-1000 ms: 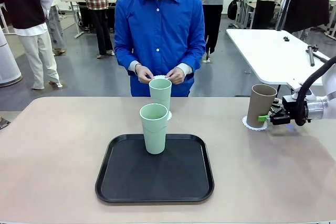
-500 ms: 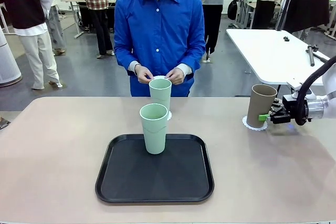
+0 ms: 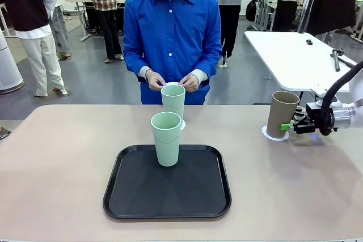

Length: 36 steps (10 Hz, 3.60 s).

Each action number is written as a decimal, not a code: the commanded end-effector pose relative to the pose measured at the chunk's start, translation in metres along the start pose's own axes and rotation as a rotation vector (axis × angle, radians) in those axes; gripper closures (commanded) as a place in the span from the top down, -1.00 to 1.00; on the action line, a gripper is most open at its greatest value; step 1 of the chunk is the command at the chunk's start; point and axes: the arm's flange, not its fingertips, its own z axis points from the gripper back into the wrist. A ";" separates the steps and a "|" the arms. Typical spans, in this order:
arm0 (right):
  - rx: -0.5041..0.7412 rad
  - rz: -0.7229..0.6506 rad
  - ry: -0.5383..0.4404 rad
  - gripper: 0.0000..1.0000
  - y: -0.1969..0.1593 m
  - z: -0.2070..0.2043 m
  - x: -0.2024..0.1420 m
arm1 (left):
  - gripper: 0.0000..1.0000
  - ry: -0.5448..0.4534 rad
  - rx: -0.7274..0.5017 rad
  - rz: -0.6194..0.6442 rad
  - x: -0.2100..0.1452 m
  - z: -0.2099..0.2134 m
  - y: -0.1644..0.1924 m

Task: Place coasters on the table and set cups on them.
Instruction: Take one Reusable plastic cup from the Flat Tray and place it on a coaster set by the human.

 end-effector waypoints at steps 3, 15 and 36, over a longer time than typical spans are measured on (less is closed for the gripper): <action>0.066 -0.032 0.005 1.00 -0.011 0.016 0.004 | 1.00 -0.005 0.002 -0.003 -0.001 0.002 -0.001; -0.262 -0.256 0.321 1.00 0.064 0.079 0.077 | 1.00 -0.005 0.002 -0.003 -0.001 0.002 -0.001; -0.875 -0.492 1.072 1.00 0.219 -0.044 0.281 | 1.00 -0.005 0.002 -0.003 -0.001 0.002 -0.001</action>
